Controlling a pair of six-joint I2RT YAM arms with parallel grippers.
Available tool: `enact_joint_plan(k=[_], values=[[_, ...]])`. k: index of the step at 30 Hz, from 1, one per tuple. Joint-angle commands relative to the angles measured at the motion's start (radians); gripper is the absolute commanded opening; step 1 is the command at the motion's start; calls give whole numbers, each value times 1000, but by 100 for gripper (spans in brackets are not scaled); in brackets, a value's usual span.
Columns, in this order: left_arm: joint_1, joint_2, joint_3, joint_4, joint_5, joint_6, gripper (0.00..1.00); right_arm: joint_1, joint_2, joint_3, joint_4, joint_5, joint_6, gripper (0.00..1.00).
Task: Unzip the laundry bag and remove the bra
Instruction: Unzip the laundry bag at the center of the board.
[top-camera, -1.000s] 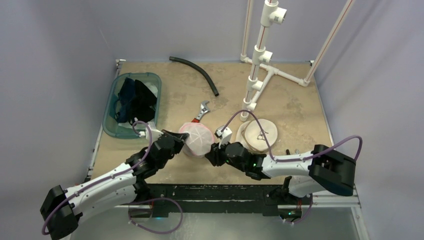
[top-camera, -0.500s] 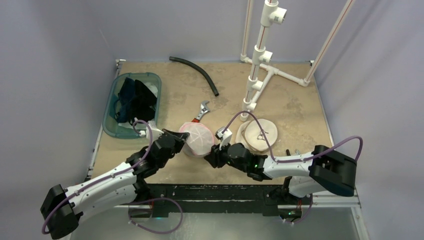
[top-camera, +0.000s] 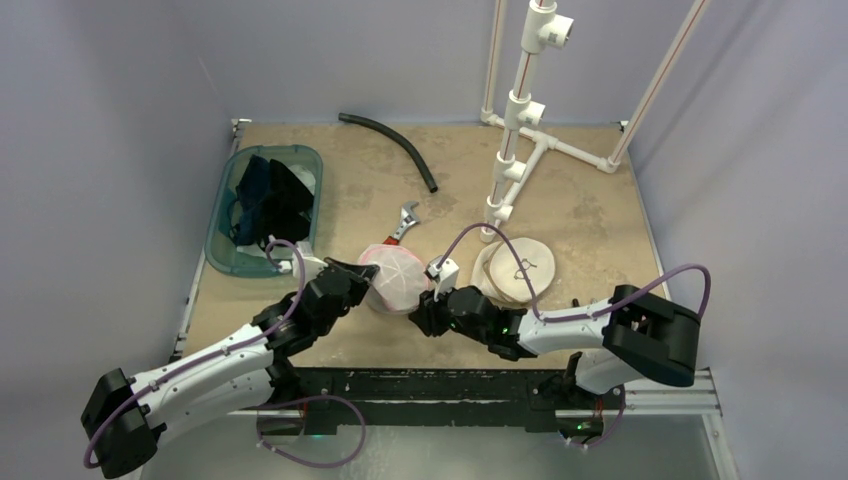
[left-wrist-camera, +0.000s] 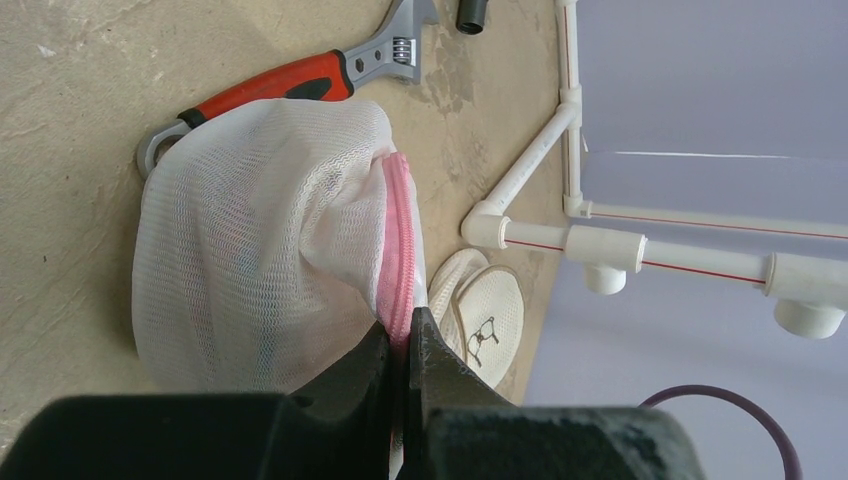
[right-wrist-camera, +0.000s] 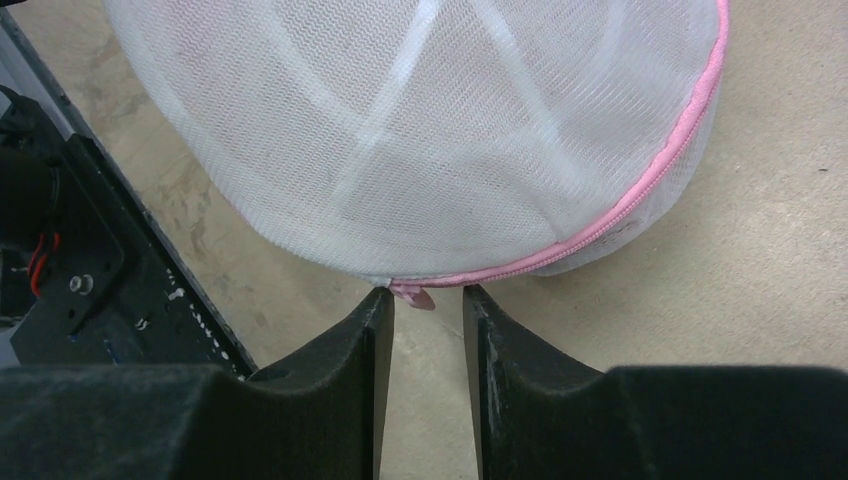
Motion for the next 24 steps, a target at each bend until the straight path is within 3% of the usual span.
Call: enact_joint_plan(k=[1,5,11,16,19,24], values=[[-4,-9,25,11,3,13,0,6,4,39,22,35,-3,33],[-4,-6,18,25,15,14,0,5,14,53,18,41,-9,23],[-3,-14,15,18,18,14,0,5,-29,45,10,39,-14,0],[-4,-23,16,13,23,46,1,6,-111,31,-61,59,-16,0],[-4,-18,45,-12,31,95,28,6,-166,23,-126,88,-19,0],[-4,0,104,-96,56,171,53,5,-222,2,-198,113,-32,0]])
